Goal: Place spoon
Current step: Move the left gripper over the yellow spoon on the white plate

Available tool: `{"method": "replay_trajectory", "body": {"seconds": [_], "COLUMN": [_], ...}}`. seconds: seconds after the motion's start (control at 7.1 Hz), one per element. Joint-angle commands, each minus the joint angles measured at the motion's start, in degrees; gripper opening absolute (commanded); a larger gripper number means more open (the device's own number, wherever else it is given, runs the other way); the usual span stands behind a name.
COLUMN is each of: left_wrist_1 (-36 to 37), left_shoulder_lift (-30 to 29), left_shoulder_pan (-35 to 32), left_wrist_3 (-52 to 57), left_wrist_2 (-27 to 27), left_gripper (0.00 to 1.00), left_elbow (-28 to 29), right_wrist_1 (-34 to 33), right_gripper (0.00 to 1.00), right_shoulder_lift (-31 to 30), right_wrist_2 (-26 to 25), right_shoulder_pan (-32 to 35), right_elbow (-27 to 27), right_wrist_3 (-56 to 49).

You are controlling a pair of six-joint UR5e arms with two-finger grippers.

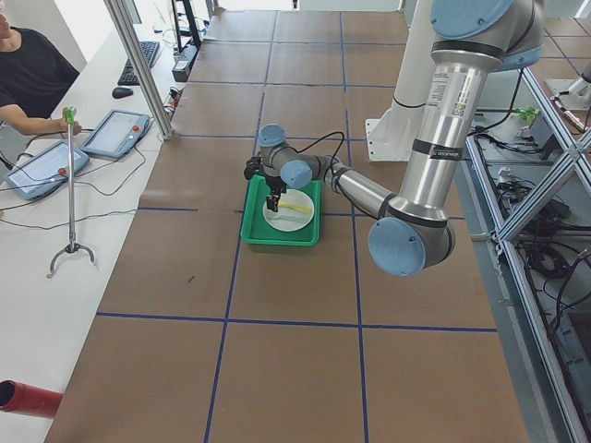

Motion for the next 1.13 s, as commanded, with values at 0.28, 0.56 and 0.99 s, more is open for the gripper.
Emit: {"method": "replay_trajectory", "body": {"seconds": [0.28, 0.56, 0.99], "left_wrist_1": [-0.1, 0.0, 0.0], "left_shoulder_lift": [-0.1, -0.2, -0.4], "left_shoulder_pan": [1.9, 2.2, 3.0], "left_wrist_3": [-0.2, -0.3, -0.4], "left_wrist_2": [-0.6, -0.6, -0.6], "left_gripper": [0.77, 0.69, 0.66], "left_elbow": [1.0, 1.1, 1.4], "right_wrist_1": [0.0, 0.0, 0.0], "right_gripper": [1.00, 1.00, 1.00], "right_shoulder_lift": [0.1, 0.1, 0.1], "right_wrist_2": [0.0, 0.0, 0.0], "right_shoulder_pan": [0.0, 0.0, 0.0], "right_elbow": [0.0, 0.1, 0.1], "right_wrist_3": [0.0, 0.0, 0.0]}}
